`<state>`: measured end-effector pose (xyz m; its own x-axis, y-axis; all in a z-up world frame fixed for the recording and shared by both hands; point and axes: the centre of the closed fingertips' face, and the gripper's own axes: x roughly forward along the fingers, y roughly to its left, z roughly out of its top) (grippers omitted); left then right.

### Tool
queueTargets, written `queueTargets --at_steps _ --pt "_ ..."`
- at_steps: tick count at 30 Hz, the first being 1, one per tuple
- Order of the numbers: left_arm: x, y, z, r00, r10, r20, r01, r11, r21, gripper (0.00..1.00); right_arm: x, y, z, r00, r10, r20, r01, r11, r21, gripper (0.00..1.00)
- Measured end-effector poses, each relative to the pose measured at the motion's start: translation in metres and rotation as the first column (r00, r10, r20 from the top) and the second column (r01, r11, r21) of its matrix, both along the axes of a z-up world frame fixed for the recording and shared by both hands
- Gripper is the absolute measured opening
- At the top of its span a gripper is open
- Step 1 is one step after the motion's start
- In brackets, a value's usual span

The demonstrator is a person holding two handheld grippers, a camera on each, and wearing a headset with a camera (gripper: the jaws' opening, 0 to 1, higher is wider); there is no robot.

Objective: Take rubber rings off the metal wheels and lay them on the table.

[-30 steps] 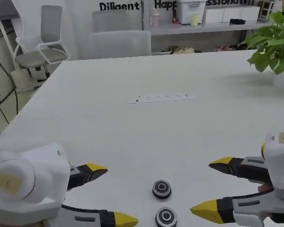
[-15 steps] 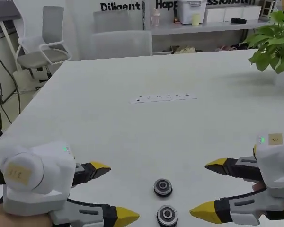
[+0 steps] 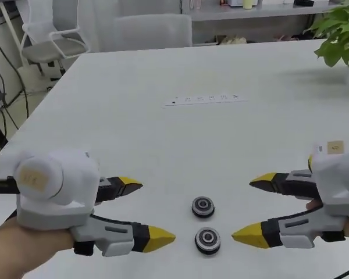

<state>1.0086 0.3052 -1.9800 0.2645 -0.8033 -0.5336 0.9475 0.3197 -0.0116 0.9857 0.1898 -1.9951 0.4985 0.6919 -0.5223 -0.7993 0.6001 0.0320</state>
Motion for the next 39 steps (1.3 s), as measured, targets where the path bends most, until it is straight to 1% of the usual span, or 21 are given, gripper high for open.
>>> queueTargets --at_steps 3,7,11,14,16,21,25,30,39 --pt "0.0 -0.001 0.0 1.0 -0.005 -0.002 0.005 1.0 -0.006 0.63 0.003 0.002 -0.002 1.0 0.012 0.002 -0.012 1.0 0.003 0.66" --pt "0.004 -0.002 0.0 1.0 -0.01 -0.006 0.01 1.0 -0.014 0.62 0.004 0.005 -0.005 0.999 0.032 0.002 -0.032 0.999 0.002 0.65" --pt "0.007 -0.005 -0.003 1.0 -0.029 -0.002 0.029 1.0 -0.004 0.6 0.006 0.008 -0.011 0.999 0.052 0.0 -0.052 0.999 -0.004 0.64" --pt "0.007 -0.008 -0.007 0.999 -0.047 0.0 0.047 0.999 0.006 0.58 0.008 0.01 -0.018 0.997 0.071 -0.006 -0.071 0.997 -0.012 0.62" --pt "0.007 -0.011 -0.009 0.998 -0.058 -0.003 0.058 0.998 0.009 0.57 0.007 0.013 -0.021 0.996 0.087 -0.012 -0.087 0.996 -0.007 0.62" --pt "0.003 -0.02 -0.015 0.995 -0.104 -0.004 0.104 0.994 0.024 0.54 0.005 0.02 -0.028 0.992 0.128 -0.016 -0.129 0.992 -0.016 0.59" --pt "-0.002 -0.028 -0.023 0.988 -0.152 -0.007 0.153 0.987 0.043 0.51 0.004 0.023 -0.034 0.988 0.148 -0.029 -0.149 0.989 -0.015 0.55" --pt "-0.006 -0.037 -0.03 0.983 -0.181 -0.02 0.181 0.982 0.045 0.48 0.004 0.024 -0.042 0.985 0.168 -0.048 -0.169 0.986 -0.016 0.49" --pt "-0.012 -0.046 -0.043 0.974 -0.223 -0.043 0.226 0.972 0.065 0.41 -0.002 0.026 -0.055 0.976 0.202 -0.078 -0.204 0.979 -0.021 0.4"
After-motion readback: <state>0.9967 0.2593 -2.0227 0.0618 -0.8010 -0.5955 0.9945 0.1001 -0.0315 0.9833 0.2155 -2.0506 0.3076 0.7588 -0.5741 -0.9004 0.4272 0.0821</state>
